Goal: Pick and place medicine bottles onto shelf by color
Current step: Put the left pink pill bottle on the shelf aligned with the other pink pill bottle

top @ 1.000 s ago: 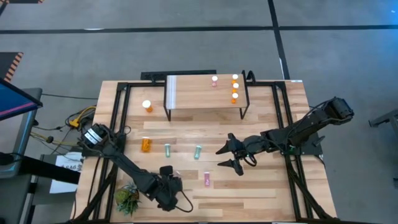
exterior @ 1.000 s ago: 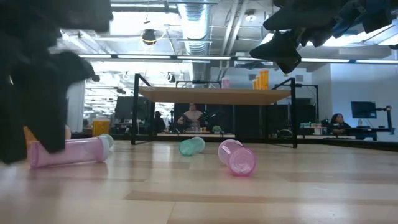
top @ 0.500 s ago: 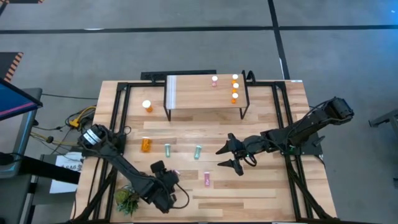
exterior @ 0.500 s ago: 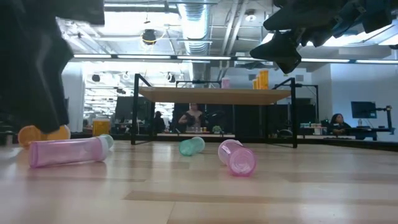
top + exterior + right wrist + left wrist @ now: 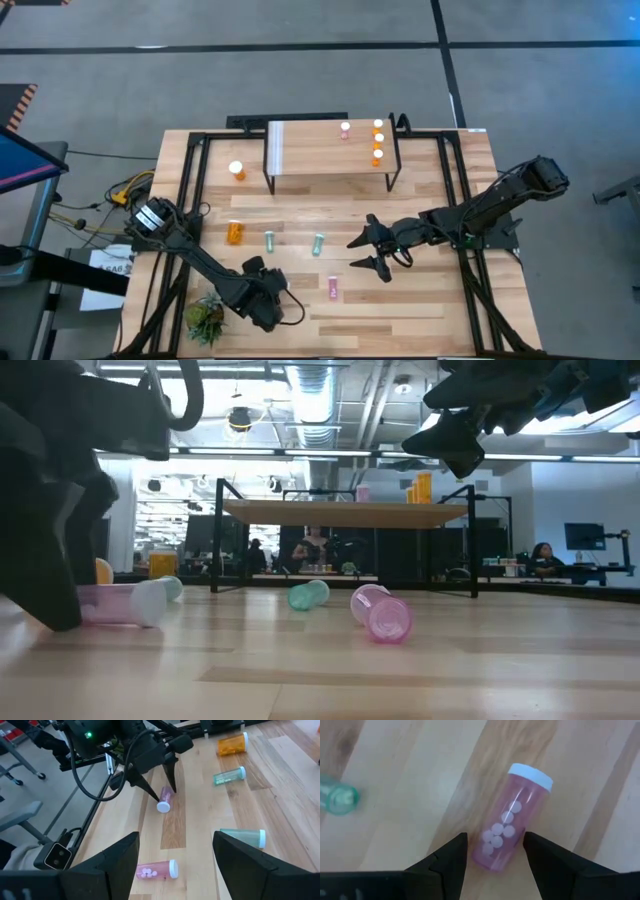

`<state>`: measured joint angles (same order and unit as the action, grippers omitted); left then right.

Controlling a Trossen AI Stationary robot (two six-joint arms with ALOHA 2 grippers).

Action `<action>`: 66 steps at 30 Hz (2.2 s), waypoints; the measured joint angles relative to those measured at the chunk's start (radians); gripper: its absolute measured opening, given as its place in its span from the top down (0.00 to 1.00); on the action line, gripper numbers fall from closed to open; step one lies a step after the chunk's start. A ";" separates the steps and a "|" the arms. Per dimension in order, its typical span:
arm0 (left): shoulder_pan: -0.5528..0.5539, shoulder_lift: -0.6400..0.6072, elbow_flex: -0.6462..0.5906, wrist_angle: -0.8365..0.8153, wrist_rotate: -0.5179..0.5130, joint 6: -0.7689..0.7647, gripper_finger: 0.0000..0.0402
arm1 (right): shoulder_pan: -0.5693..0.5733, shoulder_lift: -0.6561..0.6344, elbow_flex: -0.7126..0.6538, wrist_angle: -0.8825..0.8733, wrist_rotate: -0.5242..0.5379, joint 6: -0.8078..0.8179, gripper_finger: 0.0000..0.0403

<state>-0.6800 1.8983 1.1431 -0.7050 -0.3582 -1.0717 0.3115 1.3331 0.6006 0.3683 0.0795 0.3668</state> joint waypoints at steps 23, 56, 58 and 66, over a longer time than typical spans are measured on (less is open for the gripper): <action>-0.005 0.000 -0.004 0.071 -0.057 0.296 0.79 | 0.000 0.000 0.000 0.002 0.000 0.002 0.32; 0.000 -0.013 -0.128 0.534 -0.188 0.538 0.77 | 0.001 0.000 0.000 0.015 -0.001 0.000 0.32; 0.001 -0.035 -0.167 0.615 -0.192 0.545 0.77 | 0.001 0.000 0.000 0.015 0.000 0.000 0.32; 0.001 -0.201 -0.398 1.139 -0.215 0.683 0.77 | 0.006 0.000 0.000 0.080 0.000 -0.060 0.32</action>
<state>-0.6788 1.6972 0.7453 0.4343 -0.5728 -0.3888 0.3172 1.3331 0.6010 0.4485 0.0792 0.3064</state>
